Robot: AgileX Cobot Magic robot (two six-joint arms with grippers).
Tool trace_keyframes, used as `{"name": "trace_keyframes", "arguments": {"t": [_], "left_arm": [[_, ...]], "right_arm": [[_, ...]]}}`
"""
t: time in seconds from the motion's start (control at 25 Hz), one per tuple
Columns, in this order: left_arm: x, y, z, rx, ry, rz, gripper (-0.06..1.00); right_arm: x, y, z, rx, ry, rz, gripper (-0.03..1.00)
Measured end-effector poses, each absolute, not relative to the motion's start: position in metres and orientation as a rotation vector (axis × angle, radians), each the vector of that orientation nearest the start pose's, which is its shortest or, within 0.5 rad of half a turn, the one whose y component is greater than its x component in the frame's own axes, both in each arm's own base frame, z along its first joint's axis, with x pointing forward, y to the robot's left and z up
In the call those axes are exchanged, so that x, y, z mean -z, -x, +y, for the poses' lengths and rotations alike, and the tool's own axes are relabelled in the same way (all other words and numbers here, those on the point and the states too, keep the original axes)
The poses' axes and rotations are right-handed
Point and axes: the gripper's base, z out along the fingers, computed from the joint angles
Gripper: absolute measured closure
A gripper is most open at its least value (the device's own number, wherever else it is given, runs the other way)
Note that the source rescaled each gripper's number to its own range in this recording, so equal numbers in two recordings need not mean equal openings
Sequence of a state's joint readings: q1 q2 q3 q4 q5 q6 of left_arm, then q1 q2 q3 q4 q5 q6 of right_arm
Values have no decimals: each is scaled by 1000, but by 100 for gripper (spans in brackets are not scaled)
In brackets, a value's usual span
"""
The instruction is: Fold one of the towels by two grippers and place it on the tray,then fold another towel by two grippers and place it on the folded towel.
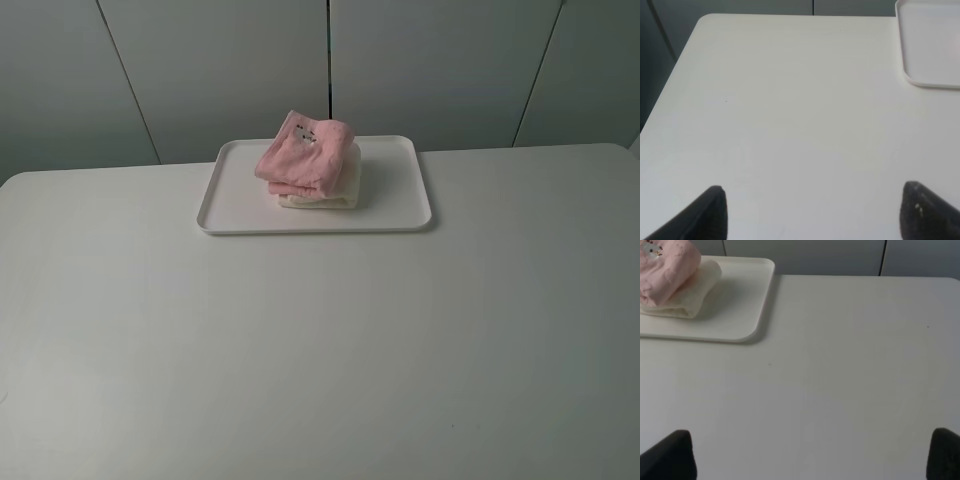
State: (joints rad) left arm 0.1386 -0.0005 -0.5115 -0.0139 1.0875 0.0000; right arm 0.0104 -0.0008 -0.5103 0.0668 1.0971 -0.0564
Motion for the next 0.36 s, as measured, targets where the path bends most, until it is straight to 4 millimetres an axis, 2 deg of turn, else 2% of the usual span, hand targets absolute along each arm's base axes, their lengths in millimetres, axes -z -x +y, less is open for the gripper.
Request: {"name": "trace_keyframes", "arguments": {"t": [0.36], "left_arm": [[-278,7,-2,-69,142,2055,3]], "right_arm": [[-277,8,5,-52,74,2067,-3]]}}
